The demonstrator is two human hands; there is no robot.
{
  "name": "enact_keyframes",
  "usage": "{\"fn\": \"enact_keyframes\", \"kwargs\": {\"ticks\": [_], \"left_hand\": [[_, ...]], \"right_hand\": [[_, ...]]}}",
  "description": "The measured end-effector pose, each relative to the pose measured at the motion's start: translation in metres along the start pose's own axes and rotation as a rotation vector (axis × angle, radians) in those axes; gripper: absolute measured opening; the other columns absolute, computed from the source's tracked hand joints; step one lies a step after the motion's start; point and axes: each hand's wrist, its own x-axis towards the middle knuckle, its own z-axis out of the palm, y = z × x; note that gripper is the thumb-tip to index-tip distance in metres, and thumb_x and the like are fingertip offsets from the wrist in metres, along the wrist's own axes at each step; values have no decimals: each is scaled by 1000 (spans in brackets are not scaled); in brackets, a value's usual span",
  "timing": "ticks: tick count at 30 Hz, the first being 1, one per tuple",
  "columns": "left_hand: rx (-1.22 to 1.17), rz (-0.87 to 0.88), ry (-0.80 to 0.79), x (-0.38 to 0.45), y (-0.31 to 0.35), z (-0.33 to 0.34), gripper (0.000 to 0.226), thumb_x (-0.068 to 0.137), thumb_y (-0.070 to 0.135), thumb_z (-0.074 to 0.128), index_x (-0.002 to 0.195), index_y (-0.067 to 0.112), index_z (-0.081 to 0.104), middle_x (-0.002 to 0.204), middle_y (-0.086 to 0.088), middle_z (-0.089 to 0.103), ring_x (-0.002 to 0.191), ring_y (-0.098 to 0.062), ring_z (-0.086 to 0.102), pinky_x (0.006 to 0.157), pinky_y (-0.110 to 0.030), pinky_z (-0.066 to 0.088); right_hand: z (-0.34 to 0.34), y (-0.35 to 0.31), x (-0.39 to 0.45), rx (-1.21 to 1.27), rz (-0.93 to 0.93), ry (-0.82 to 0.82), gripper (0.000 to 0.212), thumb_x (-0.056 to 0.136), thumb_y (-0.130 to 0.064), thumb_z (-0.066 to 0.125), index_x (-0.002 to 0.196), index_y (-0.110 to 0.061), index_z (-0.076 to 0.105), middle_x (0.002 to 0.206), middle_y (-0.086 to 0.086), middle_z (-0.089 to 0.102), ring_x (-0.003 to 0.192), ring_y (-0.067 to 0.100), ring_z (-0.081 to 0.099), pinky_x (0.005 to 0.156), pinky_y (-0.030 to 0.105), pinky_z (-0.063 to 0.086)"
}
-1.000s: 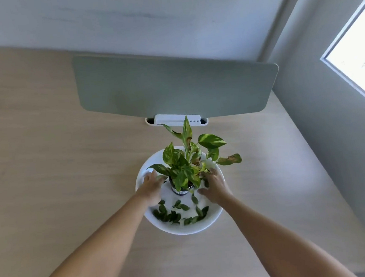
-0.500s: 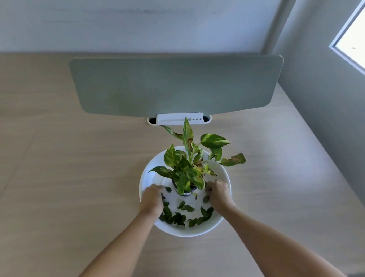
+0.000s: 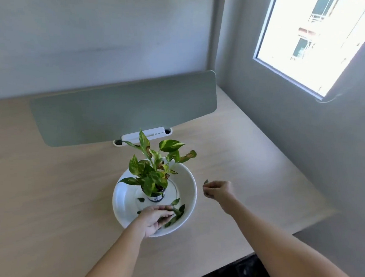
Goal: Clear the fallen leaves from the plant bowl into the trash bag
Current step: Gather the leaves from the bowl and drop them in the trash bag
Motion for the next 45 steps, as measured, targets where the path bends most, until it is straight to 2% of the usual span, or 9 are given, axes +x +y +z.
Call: {"fn": "enact_keyframes", "kwargs": {"ticks": [4, 8, 12, 18, 25, 29, 33, 36, 45], "left_hand": [[-59, 1, -128, -6, -10, 65, 16, 84, -19, 54, 80, -6, 63, 81, -18, 66, 81, -25, 62, 62, -26, 61], [-17, -9, -183, -5, -38, 147, 22, 84, -20, 52, 73, -6, 65, 67, -11, 72, 73, -21, 64, 57, -23, 61], [70, -69, -245, 3, -88, 224, 41, 83, -21, 53, 55, 0, 73, 61, -8, 74, 53, -14, 71, 55, -21, 61], [279, -244, -321, 14, -183, 302, 20, 83, -16, 58, 76, 0, 67, 64, -9, 70, 58, -13, 72, 56, -18, 59], [442, -351, -74, 71, -272, 318, 18, 82, -19, 58, 73, -4, 65, 84, -18, 61, 79, -23, 61, 72, -29, 56], [500, -454, -47, 104, -301, 315, 32, 91, -5, 52, 123, 0, 60, 98, -13, 59, 79, -22, 56, 93, -38, 49], [520, -492, -50, 119, -309, 317, 48, 97, 3, 44, 144, 11, 43, 150, -13, 37, 134, -35, 39, 105, -44, 41], [535, -480, -51, 120, -306, 319, 49, 98, 3, 42, 146, 13, 39, 155, -11, 33, 143, -33, 30, 109, -46, 37], [578, -366, -113, 70, -249, 342, 45, 97, 3, 42, 142, 5, 44, 150, -13, 40, 141, -30, 36, 114, -45, 34]], "right_hand": [[-61, 4, -15, 212, -2, -11, 14, 78, 13, 66, 92, 14, 65, 77, 15, 62, 68, 24, 61, 61, 20, 60], [-146, 24, -33, 245, 46, 18, 22, 81, 10, 65, 102, 18, 62, 82, 16, 63, 75, 24, 63, 64, 22, 60], [-235, 63, -51, 285, 83, 112, 19, 80, 11, 65, 99, 14, 64, 75, 14, 62, 69, 21, 61, 58, 18, 57], [-324, 143, -79, 248, 205, 275, 8, 78, 9, 70, 85, 10, 69, 78, 15, 65, 76, 24, 65, 71, 27, 56], [-333, 237, -69, 278, 417, 410, 9, 80, 10, 66, 80, 1, 70, 92, 20, 68, 81, 23, 68, 77, 30, 57], [-324, 274, -53, 254, 493, 426, 19, 85, 4, 62, 99, -5, 71, 98, 11, 67, 85, 22, 68, 84, 34, 59], [-323, 284, -45, 266, 537, 452, 32, 85, 5, 56, 112, -8, 68, 105, 9, 61, 95, 25, 65, 87, 37, 58], [-324, 278, -44, 276, 536, 459, 35, 84, 7, 55, 113, -8, 67, 109, 11, 61, 101, 27, 65, 89, 38, 58], [-340, 215, -59, 292, 430, 458, 26, 84, 7, 57, 102, -7, 69, 82, 8, 68, 80, 19, 69, 88, 35, 58]]}}
